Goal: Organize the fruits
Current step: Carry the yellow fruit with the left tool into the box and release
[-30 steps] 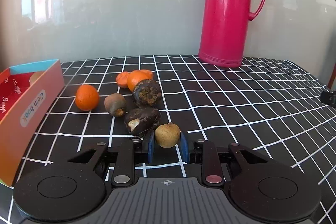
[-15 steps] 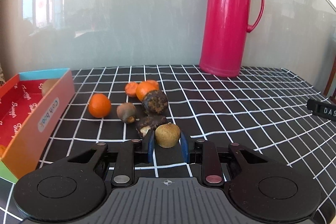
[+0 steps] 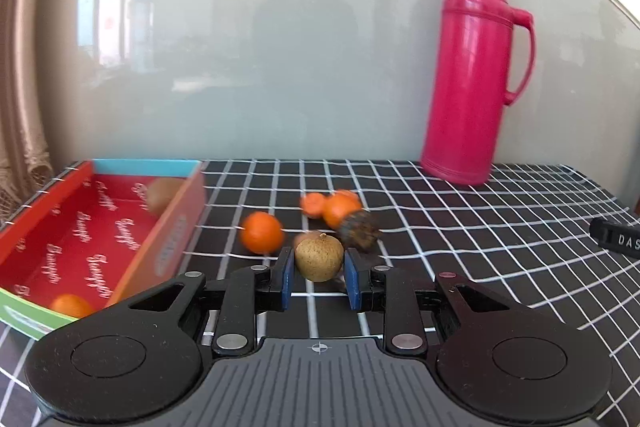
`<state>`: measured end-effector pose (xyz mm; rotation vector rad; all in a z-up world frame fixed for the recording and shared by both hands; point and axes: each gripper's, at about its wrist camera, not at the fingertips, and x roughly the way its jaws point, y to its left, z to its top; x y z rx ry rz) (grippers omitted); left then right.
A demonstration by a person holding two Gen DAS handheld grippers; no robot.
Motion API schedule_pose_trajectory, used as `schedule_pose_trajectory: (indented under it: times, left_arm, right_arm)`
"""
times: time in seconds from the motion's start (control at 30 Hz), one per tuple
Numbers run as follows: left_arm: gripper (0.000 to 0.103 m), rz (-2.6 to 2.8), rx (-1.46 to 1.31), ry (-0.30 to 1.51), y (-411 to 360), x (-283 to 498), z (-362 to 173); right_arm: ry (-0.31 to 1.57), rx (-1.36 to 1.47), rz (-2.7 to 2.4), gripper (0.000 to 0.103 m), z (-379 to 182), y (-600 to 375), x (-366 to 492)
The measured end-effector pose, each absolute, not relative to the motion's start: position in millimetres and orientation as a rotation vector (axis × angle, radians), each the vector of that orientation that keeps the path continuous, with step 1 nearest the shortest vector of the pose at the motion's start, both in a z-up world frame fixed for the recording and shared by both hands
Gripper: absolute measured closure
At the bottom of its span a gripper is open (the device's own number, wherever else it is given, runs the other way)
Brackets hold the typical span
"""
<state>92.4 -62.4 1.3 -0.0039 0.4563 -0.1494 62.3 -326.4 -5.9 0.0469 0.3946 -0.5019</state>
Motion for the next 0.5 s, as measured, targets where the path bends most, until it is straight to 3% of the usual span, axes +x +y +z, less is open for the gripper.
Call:
schedule_pose_trajectory:
  times: [0.5]
  left_arm:
    - [0.076, 0.019, -0.046, 0.427, 23, 93, 6]
  right_arm:
    - [0.404, 0.012, -0.406, 0.014, -5, -272, 80]
